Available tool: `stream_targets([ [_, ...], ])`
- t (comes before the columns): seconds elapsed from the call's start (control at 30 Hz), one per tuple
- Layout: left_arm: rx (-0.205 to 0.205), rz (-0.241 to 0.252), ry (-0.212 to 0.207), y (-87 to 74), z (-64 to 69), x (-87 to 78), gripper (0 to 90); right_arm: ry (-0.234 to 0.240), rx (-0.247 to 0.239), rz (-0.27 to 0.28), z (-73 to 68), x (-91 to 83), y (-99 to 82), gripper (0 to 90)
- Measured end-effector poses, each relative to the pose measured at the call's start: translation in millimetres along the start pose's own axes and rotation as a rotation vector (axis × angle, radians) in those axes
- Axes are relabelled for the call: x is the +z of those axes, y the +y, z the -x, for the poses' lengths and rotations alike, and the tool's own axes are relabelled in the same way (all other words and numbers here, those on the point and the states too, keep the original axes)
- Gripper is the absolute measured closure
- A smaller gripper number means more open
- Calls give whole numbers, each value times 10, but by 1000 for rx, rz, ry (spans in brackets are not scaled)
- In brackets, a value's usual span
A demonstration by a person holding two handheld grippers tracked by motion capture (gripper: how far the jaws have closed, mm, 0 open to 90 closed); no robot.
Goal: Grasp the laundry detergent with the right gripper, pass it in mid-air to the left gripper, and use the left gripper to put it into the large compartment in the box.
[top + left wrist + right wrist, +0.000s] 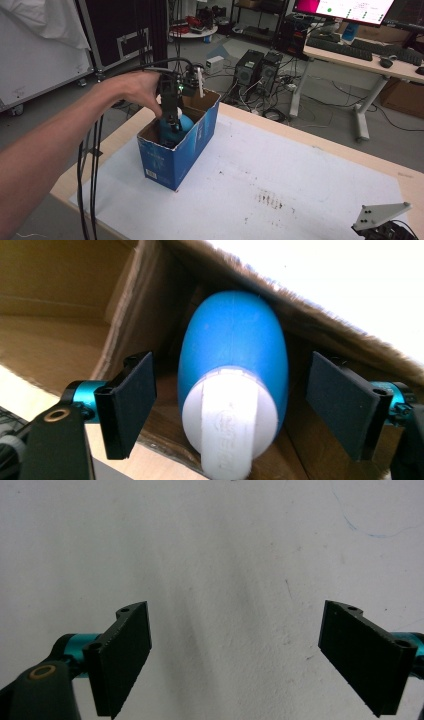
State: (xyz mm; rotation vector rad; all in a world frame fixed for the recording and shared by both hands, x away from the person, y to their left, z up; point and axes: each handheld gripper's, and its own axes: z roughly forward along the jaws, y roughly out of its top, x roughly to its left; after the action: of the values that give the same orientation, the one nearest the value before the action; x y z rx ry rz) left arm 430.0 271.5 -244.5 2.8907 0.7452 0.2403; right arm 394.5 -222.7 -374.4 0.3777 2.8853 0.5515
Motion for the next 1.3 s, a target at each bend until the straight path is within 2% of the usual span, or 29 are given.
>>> stream_targets([
  [0.1,7,1,9,40,17,-91,199,-3,-1,1,1,-2,-1,128],
  [0.23,28,37,33,109,63,-227,180,-1,1,1,2,-11,-6,128],
  [0.27,36,60,25,160,88,-302,179,-1,2,1,2,-12,-6,128],
  [0.4,54,58,25,228,126,-361,173,-4,3,2,-1,-13,-5,128],
  [0.43,86,56,37,340,191,-430,173,-3,3,4,-6,-16,-3,129],
  [0.53,102,61,25,423,238,-461,173,-5,2,5,-8,-18,-3,128],
  [0.57,131,71,32,535,303,-482,173,-5,0,4,-9,-20,-4,128],
  [0.63,164,83,40,661,378,-487,173,-5,2,1,-12,-24,-5,128],
  [0.7,197,89,27,793,458,-473,172,-5,2,1,-13,-29,-8,128],
  [0.77,197,89,27,793,458,-473,164,-4,2,2,-14,-33,-10,128],
  [0.8,243,113,34,1030,590,-428,144,-2,2,1,-15,-42,-19,129],
  [0.83,253,112,29,1110,631,-394,118,-3,2,0,-19,-45,-22,129],
  [0.87,253,112,29,1110,631,-394,104,-3,2,0,-19,-45,-22,129],
  [0.9,304,94,24,1262,730,-316,104,-6,3,0,-21,-51,-24,129],
  [0.93,304,94,24,1262,730,-316,104,-6,3,0,-21,-51,-24,129],
  [0.97,319,81,-3,1392,811,-222,104,-8,3,2,-20,-61,-26,128],
  [1.0,319,81,-3,1392,811,-222,104,-8,3,2,-20,-61,-26,128],
  [1.03,326,66,-11,1454,845,-165,104,-10,8,3,-24,-66,-26,128],
  [1.07,351,48,4,1557,906,-55,104,-11,8,7,-29,-74,-25,128],
  [1.1,352,41,-7,1598,928,2,104,-15,10,5,-33,-80,-24,128],
  [1.3,362,23,-42,1749,1057,300,104,-21,12,11,-50,-80,-9,128],
])
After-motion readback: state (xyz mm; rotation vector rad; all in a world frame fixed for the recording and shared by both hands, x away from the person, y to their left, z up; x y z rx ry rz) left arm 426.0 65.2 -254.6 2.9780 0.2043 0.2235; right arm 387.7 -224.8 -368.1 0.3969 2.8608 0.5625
